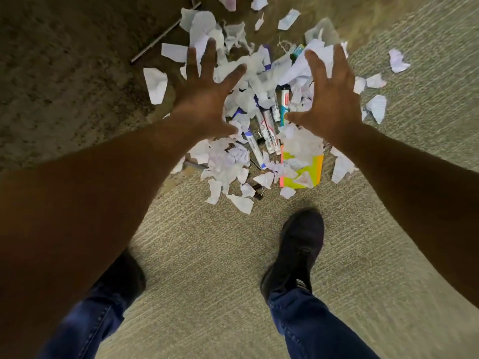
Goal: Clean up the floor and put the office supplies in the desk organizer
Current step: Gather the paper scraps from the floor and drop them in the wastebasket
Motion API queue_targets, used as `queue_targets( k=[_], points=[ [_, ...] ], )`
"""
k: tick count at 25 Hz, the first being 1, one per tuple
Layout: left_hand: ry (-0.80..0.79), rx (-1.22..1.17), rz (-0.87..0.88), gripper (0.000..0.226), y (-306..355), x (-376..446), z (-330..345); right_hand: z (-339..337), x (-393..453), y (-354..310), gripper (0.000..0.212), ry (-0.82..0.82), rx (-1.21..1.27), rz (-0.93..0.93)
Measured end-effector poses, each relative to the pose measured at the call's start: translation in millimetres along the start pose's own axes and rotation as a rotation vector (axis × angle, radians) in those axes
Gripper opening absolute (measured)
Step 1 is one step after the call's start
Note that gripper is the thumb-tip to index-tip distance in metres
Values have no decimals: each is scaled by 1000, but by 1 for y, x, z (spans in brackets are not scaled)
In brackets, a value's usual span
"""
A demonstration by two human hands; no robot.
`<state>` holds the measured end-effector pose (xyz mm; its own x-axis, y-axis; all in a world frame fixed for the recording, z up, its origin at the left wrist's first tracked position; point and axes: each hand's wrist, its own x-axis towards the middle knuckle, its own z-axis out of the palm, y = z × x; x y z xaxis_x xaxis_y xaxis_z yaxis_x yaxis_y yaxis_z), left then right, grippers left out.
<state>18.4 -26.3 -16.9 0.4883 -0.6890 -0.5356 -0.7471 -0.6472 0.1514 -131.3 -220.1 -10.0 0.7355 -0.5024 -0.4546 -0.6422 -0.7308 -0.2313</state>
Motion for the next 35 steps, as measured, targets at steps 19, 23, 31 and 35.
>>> queue_targets(
  k=[19,23,31,35],
  points=[
    [256,-474,-47,48,47,-24,7,7,-29,27,37,117,226,-33],
    [321,-679,-180,32,42,-55,-14,-10,-48,11,23,174,416,88],
    [266,-1231,-457,23,2,-113,-54,-37,-77,-65,17,88,688,255],
    [333,-1309,-513,18,-28,-152,-83,-58,-93,-116,20,71,853,286]
  ],
)
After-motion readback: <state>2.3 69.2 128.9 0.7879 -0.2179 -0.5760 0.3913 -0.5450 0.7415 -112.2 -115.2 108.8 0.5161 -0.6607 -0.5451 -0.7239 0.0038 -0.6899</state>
